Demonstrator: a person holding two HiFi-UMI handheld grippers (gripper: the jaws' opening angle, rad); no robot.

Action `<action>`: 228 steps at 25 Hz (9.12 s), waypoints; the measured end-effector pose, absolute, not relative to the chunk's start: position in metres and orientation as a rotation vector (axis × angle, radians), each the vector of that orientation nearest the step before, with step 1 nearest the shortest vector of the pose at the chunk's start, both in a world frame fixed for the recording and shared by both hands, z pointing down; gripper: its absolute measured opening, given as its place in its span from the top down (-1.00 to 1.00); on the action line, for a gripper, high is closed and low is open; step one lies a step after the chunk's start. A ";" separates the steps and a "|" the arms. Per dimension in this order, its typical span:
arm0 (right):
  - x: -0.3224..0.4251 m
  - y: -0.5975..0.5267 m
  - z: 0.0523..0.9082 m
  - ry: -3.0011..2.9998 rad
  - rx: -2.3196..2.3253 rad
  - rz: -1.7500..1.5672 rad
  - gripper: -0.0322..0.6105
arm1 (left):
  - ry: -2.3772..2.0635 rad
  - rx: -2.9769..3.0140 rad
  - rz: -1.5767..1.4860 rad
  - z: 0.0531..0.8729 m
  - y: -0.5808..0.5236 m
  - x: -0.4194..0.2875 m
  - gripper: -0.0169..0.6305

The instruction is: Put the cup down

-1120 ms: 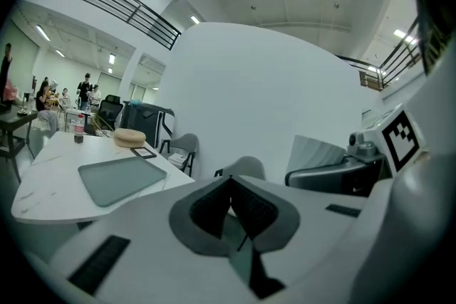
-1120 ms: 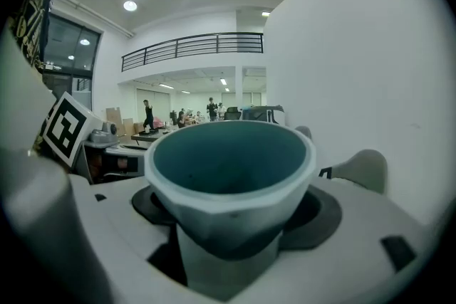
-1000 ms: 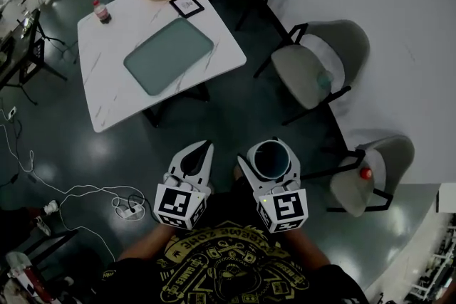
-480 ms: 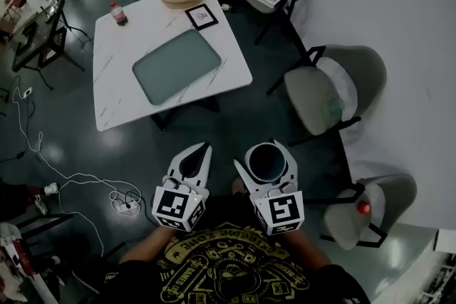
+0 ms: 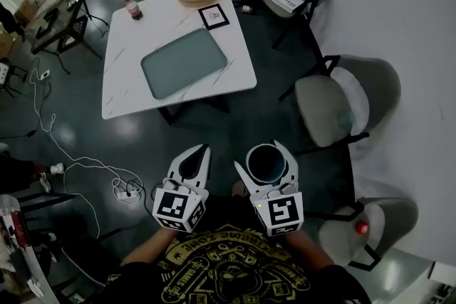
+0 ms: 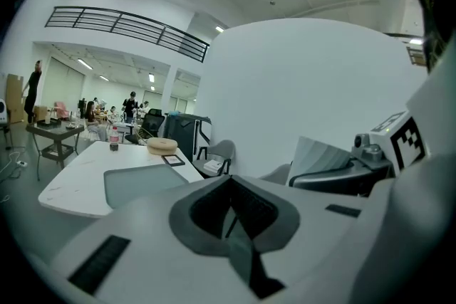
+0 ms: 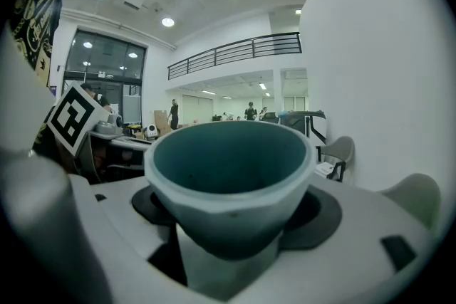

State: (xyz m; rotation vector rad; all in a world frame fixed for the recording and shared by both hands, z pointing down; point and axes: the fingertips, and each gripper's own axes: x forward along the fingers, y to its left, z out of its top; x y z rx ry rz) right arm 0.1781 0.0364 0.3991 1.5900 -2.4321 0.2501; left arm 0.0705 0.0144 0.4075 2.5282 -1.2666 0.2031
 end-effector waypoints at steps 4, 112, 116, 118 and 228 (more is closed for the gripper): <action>0.187 0.040 0.403 -2.463 1.543 0.243 -0.28 | -1.319 2.507 0.210 0.407 0.022 0.076 0.91; -0.022 -0.342 0.453 -2.714 0.787 0.176 -0.28 | -1.910 1.914 0.135 0.447 -0.269 -0.121 0.91; -0.023 -0.355 0.467 -2.721 0.739 0.175 -0.28 | -1.933 1.872 0.134 0.459 -0.279 -0.116 0.91; -0.024 -0.357 0.476 -2.737 0.709 0.177 -0.28 | -1.944 1.863 0.133 0.464 -0.284 -0.114 0.91; -0.016 -0.191 0.399 -2.643 1.081 0.105 0.88 | -1.746 2.132 -0.040 0.410 -0.143 -0.120 0.91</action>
